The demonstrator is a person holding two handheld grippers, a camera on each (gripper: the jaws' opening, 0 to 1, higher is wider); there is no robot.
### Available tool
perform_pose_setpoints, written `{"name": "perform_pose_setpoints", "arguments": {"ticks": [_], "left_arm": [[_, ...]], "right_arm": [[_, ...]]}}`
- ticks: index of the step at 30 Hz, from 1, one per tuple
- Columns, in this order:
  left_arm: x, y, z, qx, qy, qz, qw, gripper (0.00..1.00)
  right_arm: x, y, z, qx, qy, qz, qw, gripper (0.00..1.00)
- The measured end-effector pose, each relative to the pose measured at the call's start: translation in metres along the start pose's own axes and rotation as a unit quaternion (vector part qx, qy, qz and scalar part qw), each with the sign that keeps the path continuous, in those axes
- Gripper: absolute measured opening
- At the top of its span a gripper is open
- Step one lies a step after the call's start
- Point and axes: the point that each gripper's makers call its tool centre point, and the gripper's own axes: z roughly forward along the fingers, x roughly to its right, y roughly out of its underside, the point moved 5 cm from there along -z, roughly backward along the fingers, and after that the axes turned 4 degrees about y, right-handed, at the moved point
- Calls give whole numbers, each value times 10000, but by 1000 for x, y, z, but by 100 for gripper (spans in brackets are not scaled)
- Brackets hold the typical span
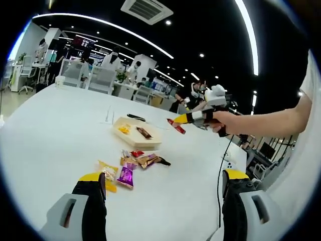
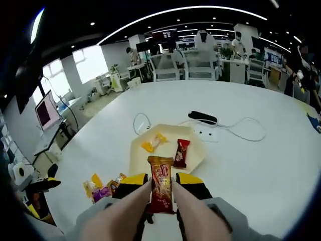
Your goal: Place the target food into the container with the food tongs after gripping and lifting it, then release it inside without dropping or visibly crushing the food.
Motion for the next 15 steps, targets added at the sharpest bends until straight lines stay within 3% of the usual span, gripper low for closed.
{"name": "perform_pose_setpoints", "arguments": {"ticks": [15], "left_arm": [[0,-6,-3,76,-50,87,9999,98]], "right_arm": [[2,-26,0,169,-63,-177,9997,21]]}}
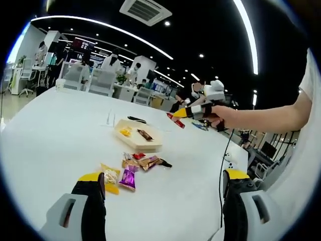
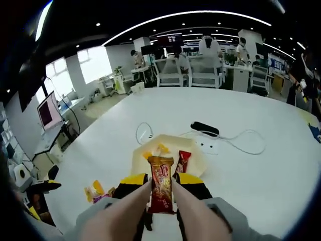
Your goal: Place the target food into the container with the food tongs after gripping and lifting it, then release it inside without dropping or visibly crushing the food.
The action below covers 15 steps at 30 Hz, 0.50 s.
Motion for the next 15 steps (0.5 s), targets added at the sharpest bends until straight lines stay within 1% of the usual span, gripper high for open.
{"name": "perform_pose_setpoints", "arguments": {"ticks": [3,5,7,9,15], "left_arm": [[0,0,0,21,-8,-33,10000,99],[0,4,1,-37,-6,-83,10000,99],[-2,4,2,-40,-77,-163,9998,99],[0,4,3,-12,-3,-258,9997,99],[-1,1,3,-8,20,-250,9997,99]], "right_arm": [[2,-3,1,21,1,16,10000,21],[3,-7,0,26,-10,67,10000,21],[5,-11,0,41,9,56,10000,21],[6,-16,0,79,24,59,9999,21],[11,-29,1,161,59,36,9998,21]]}}
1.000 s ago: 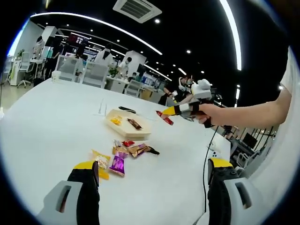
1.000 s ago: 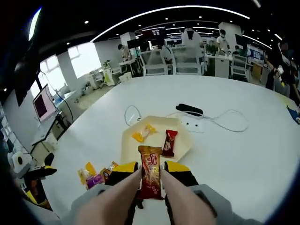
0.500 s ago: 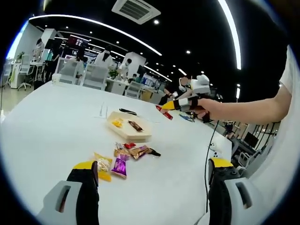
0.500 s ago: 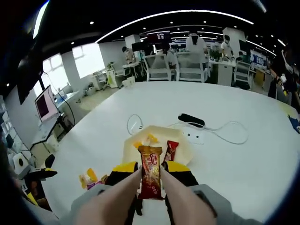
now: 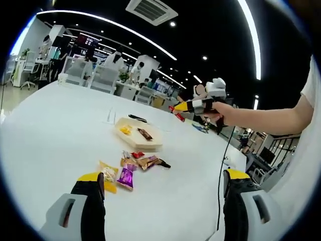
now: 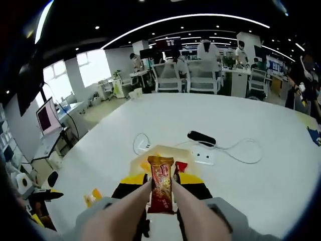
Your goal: Place the target food into the container with the food tongs after gripping and lifting it, then release it inside without dropping or visibly crushing the food.
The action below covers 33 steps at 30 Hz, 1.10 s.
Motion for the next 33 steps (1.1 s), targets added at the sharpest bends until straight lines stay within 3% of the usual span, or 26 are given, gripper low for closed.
{"name": "perform_pose_setpoints", "arguments": {"ticks": [15,21,29,33], "left_arm": [[-5,0,-3,6,-19,-20,10000,99],[-8,-1,-3,-8,-51,-47,10000,99],[-13,-1,-7,2,-108,-78,9999,99],[-16,-1,-11,46,-190,-120,9997,99]], "right_arm": [[12,-26,10,183,309,185,9992,22],[3,-27,20,200,369,279,9987,22],[-4,-41,28,294,404,287,9983,22],[-11,-49,29,473,490,498,9964,22]]}}
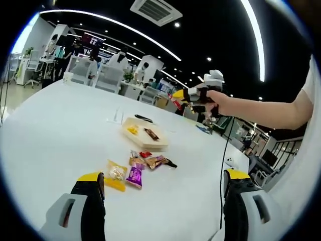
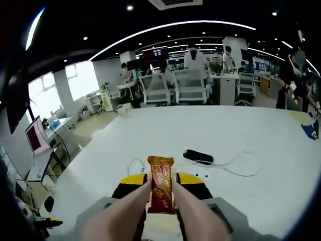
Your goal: Place the target food into the container with the food tongs after gripping and lifting it, then release it inside without dropping or visibly crushing the food.
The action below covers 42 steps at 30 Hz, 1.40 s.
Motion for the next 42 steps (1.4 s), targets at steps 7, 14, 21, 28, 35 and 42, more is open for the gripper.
{"name": "perform_pose_setpoints", "arguments": {"ticks": [7,14,21,28,35,42], "left_arm": [[5,-3,1,79,92,-52,9999,99],[2,-3,0,82,52,-43,9999,99],[3,-4,-3,200,71,-189,9996,99],[10,-15,-4,420,237,-133,9987,99],[10,-13,-3,376,207,-126,9990,99],[11,-10,-1,288,212,-89,9993,99]], "right_arm": [[-16,-11,5,102,-20,-58,9999,22],[-21,-8,11,17,-110,-170,9998,22],[-20,-6,17,-1,-188,-48,9998,26],[-27,-11,14,173,-405,256,9987,28],[-22,-5,10,116,-350,214,9991,28],[-17,0,8,83,-313,137,9994,28]]}}
